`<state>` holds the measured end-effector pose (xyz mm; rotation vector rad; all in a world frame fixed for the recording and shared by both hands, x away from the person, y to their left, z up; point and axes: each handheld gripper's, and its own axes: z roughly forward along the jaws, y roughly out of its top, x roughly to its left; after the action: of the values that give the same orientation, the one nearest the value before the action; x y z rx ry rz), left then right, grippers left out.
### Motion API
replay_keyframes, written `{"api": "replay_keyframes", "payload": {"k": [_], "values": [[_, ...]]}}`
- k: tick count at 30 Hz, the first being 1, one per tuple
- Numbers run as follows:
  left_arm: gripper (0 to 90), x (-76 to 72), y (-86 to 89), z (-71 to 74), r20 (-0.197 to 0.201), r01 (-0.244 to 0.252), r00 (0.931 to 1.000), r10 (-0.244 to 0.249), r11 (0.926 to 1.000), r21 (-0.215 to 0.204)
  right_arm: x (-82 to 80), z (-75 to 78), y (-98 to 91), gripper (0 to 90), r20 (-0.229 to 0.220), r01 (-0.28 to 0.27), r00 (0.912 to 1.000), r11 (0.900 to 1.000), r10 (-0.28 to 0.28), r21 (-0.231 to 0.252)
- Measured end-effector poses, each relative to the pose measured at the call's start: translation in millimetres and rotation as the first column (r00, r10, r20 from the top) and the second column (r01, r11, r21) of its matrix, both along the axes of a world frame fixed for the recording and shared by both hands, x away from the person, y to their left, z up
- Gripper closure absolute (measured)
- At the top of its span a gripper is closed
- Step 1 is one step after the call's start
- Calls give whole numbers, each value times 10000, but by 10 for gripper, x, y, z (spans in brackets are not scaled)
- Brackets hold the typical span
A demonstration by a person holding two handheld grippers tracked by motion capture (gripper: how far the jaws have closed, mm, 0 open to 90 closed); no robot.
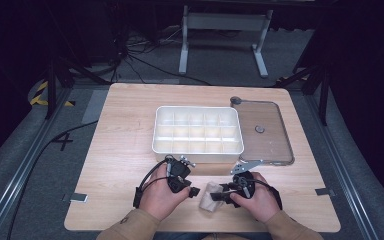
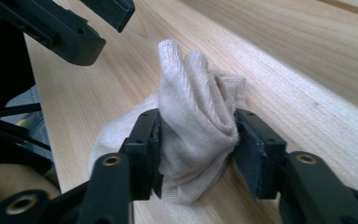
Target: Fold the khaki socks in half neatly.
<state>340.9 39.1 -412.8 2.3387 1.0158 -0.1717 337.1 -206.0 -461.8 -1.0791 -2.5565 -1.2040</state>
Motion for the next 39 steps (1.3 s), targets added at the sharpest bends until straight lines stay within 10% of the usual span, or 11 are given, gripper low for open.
{"api": "replay_keyframes", "payload": {"k": [11, 39], "values": [[567, 13, 4, -6, -53, 40, 10000, -40, 10000, 11, 18, -6, 9, 713, -473, -365, 9982, 9991, 375, 234], [563, 61, 169, 87, 182, -265, 9995, 269, 9994, -222, -47, 377, -57, 756, 472, -732, 9962, 9973, 730, 21]]}}
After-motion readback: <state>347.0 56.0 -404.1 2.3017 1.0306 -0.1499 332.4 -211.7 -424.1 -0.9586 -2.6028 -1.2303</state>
